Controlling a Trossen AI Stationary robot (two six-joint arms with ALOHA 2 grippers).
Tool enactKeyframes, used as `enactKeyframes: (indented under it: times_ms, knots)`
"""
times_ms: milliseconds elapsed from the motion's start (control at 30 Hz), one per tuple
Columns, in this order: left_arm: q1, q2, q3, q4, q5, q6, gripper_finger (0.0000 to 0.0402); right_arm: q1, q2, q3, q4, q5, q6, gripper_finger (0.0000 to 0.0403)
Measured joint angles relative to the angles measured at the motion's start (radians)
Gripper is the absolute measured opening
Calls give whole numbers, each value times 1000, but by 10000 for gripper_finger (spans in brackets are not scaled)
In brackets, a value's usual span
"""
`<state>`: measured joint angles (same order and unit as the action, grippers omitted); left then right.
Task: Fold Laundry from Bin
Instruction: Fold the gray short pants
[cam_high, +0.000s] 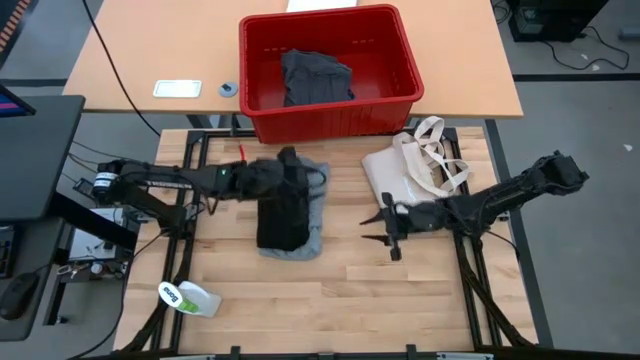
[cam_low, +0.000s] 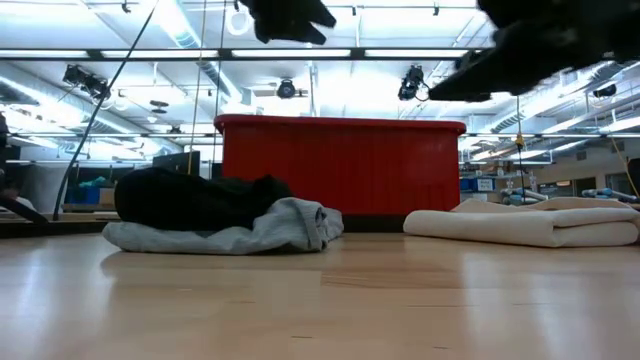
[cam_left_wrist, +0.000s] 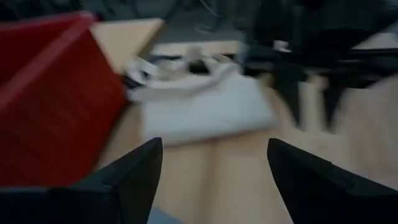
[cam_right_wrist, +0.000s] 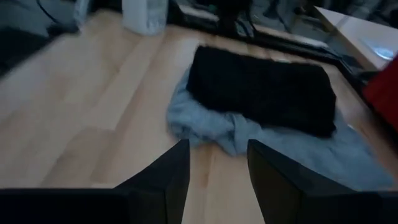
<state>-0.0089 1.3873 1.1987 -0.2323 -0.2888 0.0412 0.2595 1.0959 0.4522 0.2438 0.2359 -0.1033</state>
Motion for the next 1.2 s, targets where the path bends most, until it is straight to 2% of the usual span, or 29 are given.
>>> enactKeyframes:
  times_ms: [100, 200, 367, 467, 567, 667, 800, 967, 1100, 1200]
  knots:
    - [91, 0, -30, 101, 48, 77, 295, -145, 3, 0, 58, -181, -27, 161]
    - [190, -1, -82, 170, 158, 109, 295, -281, 3, 0, 148, -244, -73, 151]
    - [321, -8, -162, 300, 186, 156, 295, -437, 3, 0, 376, -256, -138, 147]
    - [387, -6, -200, 312, 183, 76, 295, -478, 3, 0, 477, -258, -197, 147]
    - [437, -6, -243, 346, 182, 11, 295, -502, 8, 0, 545, -176, -215, 144]
    - [465, -5, -293, 475, 182, 76, 295, -531, 10, 0, 599, -92, -247, 140]
    - [467, -6, -323, 645, 184, 204, 295, -563, 11, 26, 563, -23, -259, 135]
    - [474, 0, -322, 700, 176, 273, 295, -633, 30, 146, 310, 53, -229, 126]
    - [488, 2, -322, 765, 113, 328, 295, -722, 94, 250, 194, 10, -187, 122]
    - [509, 0, -321, 806, 46, 392, 295, -798, 166, 331, 181, -87, -189, 122]
